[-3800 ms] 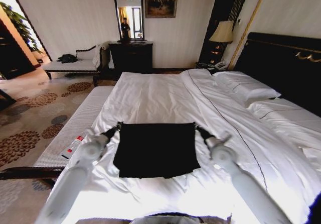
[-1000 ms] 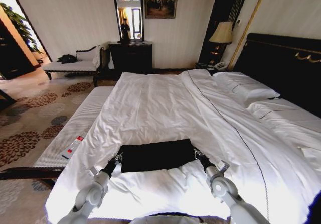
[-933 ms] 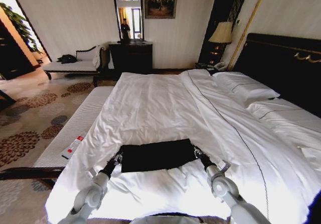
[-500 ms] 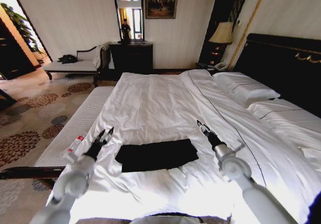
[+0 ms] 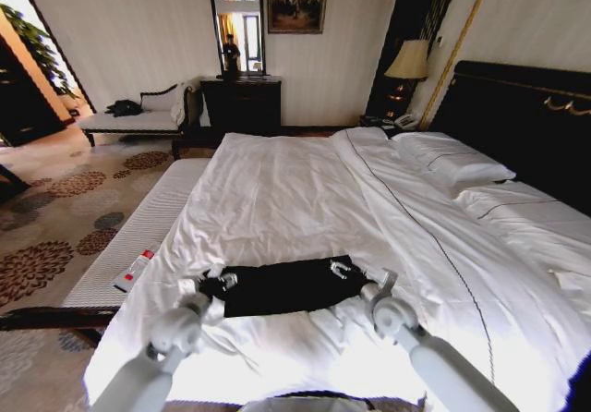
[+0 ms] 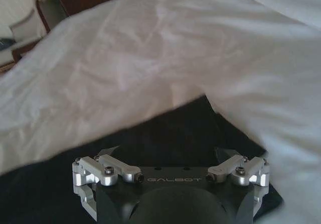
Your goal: Fold the clothes on the bed.
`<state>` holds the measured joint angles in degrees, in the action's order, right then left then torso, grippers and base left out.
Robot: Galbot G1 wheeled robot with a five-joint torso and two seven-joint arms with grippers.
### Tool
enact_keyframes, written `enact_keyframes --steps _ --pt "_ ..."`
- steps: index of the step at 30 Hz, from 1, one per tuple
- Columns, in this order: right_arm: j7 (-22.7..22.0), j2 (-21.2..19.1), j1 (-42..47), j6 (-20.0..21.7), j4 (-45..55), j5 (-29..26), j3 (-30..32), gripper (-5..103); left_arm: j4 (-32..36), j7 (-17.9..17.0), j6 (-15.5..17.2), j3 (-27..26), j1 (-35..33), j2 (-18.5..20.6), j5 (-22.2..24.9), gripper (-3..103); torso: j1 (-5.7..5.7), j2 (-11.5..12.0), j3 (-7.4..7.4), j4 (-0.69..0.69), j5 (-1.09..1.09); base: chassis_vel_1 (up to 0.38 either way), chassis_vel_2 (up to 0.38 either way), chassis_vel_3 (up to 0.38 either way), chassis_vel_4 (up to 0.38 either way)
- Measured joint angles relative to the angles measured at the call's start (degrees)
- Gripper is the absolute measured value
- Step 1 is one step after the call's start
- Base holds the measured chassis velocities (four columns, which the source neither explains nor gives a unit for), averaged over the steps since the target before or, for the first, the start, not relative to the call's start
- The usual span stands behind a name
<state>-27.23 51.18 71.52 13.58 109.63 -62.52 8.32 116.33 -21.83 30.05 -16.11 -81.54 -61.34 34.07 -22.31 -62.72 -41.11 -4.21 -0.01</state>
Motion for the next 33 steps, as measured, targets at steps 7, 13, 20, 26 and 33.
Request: enact_keyframes --steps 7,13,20,26,33 --pt "-4.3 -0.5 5.7 1.8 4.4 0.4 1.0 100 3.6 -0.1 -1.1 -2.0 -9.3 0.6 -5.9 100 0.02 0.0 0.01 0.0 0.0 0.0 0.0 0.0 0.0" --pt "-9.1 -0.3 10.9 2.6 8.1 1.3 2.5 100 6.1 -0.6 -6.4 -4.1 -16.9 0.3 -9.1 100 0.02 0.0 0.01 0.01 0.01 0.0 0.0 0.0 0.0" --pt "-8.9 0.6 12.3 0.9 11.3 0.2 9.0 100 11.3 0.2 -9.9 -6.7 -17.1 -0.3 -7.6 100 0.02 0.0 0.01 0.0 0.01 0.0 0.0 0.0 0.0" --pt "-6.8 1.9 10.0 -0.3 13.0 -5.5 17.4 100 18.5 2.3 -11.6 -14.0 -13.2 -0.2 2.6 100 0.02 0.0 0.0 0.0 0.0 0.0 0.0 0.0 0.0" --pt "-5.0 4.5 9.1 -1.2 7.8 -11.9 20.1 100 19.8 2.3 -10.9 -22.2 -6.9 -1.0 13.0 100 0.0 0.0 -0.01 0.01 0.01 0.0 0.0 0.0 0.0"
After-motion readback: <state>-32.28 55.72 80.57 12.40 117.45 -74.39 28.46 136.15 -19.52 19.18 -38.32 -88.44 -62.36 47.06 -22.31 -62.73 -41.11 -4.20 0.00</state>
